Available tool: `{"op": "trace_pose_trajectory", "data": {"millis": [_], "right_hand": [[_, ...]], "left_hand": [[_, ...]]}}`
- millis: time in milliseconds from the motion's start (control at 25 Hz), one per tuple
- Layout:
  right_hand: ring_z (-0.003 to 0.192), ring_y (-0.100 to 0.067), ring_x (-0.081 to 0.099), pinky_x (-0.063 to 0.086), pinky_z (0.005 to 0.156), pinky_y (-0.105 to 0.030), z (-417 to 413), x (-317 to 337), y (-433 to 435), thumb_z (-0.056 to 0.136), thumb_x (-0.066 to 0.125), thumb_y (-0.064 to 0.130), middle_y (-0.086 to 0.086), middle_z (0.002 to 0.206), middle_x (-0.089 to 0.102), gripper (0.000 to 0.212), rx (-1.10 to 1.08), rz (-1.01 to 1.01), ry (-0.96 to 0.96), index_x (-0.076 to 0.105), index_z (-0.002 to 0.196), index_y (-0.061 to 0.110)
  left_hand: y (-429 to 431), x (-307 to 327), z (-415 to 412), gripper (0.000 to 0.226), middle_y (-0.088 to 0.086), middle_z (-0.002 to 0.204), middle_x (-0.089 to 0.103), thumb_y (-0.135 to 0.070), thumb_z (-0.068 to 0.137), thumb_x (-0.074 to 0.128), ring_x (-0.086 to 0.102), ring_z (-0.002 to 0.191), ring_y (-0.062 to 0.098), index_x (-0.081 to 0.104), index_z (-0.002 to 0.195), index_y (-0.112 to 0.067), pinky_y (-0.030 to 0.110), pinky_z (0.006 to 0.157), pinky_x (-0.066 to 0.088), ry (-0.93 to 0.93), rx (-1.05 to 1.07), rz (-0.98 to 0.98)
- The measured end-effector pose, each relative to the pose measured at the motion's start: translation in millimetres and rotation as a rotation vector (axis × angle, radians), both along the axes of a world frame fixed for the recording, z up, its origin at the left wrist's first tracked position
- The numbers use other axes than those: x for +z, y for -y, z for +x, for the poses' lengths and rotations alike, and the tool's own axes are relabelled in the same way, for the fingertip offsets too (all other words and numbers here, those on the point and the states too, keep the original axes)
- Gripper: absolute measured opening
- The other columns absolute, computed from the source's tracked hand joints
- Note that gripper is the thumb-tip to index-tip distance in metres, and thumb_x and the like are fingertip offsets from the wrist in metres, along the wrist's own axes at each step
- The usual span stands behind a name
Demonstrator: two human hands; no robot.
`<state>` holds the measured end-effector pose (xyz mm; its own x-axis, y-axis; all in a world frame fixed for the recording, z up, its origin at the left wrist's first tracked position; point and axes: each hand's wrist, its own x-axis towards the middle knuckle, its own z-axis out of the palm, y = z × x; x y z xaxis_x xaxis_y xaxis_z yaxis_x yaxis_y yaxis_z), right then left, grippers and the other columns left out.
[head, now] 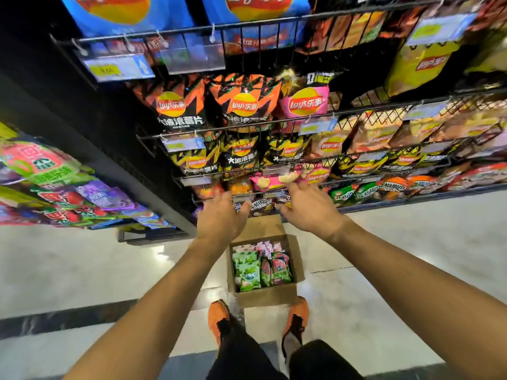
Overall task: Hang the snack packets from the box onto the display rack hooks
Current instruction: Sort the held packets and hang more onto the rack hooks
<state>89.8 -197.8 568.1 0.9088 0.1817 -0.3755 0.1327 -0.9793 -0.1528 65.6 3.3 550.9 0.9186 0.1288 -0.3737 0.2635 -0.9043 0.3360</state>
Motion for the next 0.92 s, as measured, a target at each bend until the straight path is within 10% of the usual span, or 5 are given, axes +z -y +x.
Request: {"op": "trace_pose_trajectory", "data": {"millis": [920], "right_hand": [[0.115,-0.035,0.062,0.054,0.092,-0.041,-49,-433,-6,0.095,0.051,0.055,-0.012,0.124,0.066,0.059,-0.239,0.159,-0.443,0.046,0.142,0.021]], "left_hand": [[-6,-442,-54,0.075,0.019,0.133,0.064,-0.070,0.100,0.033,0.061,0.122,0.042,0.051,0.142,-0.011,0.048,0.097,0.054,-0.503,0.245,-0.117]]}}
